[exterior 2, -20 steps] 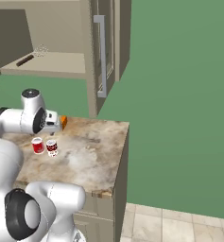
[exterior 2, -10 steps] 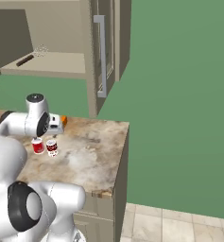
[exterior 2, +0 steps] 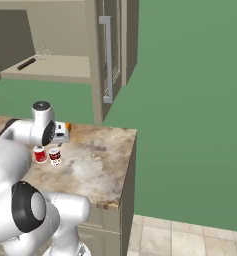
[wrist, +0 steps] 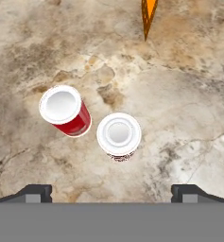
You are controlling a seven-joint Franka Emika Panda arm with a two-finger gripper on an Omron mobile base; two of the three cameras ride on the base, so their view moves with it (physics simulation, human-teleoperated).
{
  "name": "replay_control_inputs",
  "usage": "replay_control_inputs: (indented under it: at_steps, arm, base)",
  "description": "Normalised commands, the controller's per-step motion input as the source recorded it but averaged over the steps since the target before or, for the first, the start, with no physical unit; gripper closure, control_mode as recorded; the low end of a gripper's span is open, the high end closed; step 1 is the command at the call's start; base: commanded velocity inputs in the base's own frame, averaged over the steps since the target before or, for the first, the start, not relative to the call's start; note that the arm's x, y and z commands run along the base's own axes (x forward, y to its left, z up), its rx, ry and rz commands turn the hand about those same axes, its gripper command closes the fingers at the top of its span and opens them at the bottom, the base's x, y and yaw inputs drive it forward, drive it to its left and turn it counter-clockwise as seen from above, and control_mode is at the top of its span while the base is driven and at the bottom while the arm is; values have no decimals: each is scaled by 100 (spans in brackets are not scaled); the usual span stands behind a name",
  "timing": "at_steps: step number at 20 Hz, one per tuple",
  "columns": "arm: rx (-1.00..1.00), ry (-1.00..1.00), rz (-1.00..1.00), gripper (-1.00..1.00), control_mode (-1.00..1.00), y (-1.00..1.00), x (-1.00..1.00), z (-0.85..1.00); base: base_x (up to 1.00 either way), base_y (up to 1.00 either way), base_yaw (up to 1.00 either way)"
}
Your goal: Pick the cans from the counter and place them in their designated side in the cabinet.
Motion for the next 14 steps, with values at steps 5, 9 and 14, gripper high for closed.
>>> replay_control_inputs:
  at_steps: [5,9,14]
  arm:
    - [0,0,5,-100,-100,0,10,-11]
    - [0,0,5,-100,-100,0,6,-11]
    - [0,0,4,-100,-100,4,1,-13]
  base:
    - [0,0,0]
    - [0,0,0]
    - [0,0,0]
